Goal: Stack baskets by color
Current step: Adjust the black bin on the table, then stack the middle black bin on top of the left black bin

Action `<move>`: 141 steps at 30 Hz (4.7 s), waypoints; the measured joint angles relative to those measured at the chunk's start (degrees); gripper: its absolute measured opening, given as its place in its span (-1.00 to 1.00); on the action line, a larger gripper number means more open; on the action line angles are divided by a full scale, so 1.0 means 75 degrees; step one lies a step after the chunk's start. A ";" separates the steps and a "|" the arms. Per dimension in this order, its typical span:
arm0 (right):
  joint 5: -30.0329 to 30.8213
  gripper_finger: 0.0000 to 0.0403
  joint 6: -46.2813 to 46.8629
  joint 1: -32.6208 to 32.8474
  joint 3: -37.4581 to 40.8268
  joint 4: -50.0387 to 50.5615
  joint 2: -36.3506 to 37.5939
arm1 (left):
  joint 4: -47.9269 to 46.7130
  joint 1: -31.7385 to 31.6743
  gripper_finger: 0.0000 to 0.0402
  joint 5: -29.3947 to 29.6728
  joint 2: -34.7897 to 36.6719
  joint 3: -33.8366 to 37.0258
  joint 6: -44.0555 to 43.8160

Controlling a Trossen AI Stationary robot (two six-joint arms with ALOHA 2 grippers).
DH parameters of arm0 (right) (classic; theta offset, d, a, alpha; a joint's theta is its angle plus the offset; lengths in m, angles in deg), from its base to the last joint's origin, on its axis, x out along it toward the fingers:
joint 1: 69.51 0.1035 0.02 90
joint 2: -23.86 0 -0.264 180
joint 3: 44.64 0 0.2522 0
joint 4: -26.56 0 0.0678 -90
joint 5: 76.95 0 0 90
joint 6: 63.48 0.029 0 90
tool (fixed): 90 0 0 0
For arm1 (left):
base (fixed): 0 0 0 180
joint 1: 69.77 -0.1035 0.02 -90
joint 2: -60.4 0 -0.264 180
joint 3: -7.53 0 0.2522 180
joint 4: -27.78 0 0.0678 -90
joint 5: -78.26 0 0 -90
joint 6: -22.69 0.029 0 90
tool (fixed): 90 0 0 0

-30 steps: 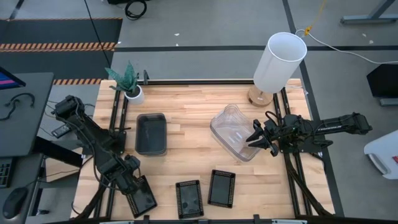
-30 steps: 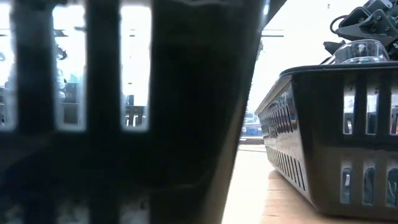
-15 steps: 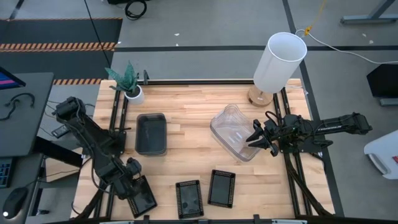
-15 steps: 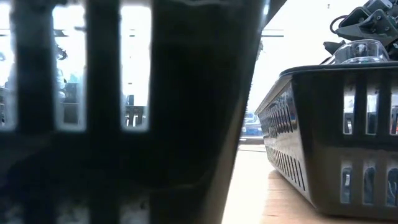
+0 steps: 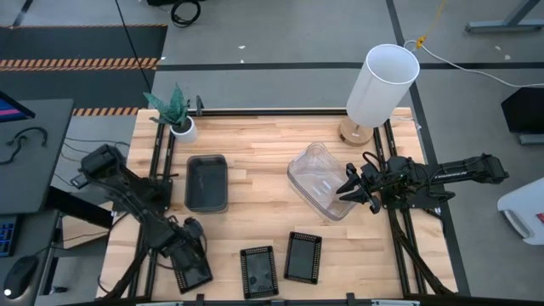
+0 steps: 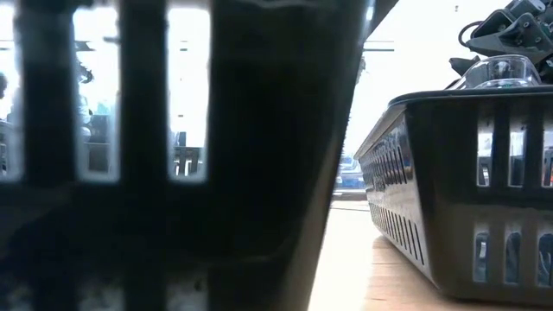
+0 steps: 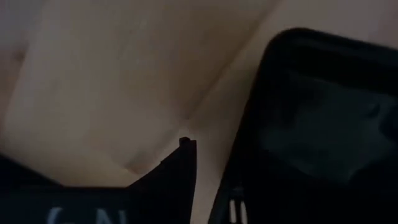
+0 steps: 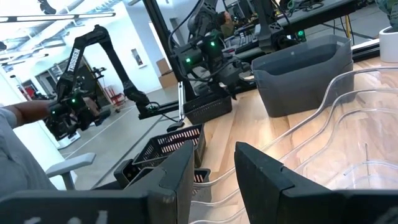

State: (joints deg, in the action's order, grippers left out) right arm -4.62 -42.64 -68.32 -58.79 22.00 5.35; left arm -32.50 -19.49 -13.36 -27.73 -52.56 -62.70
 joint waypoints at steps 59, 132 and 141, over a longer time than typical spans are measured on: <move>0.0000 -0.40 0.0001 0.0001 0.0000 -0.0004 -0.0002 | 0.3050 -0.2977 -0.30 0.0977 -0.1688 -0.2857 0.5235; 0.0000 -0.40 0.0002 0.0003 0.0002 -0.0126 -0.0197 | -0.2427 -0.1210 -0.97 0.1401 0.0307 -0.2830 0.1739; -0.0003 -0.40 0.0000 0.0003 0.0003 -0.0126 -0.0197 | -0.1876 -0.1203 -0.91 0.1038 0.0304 -0.2235 0.1473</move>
State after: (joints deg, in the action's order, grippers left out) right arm -4.64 -42.64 -68.30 -58.77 21.05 3.87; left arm -46.57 -28.51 -5.57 -25.44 -69.32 -51.65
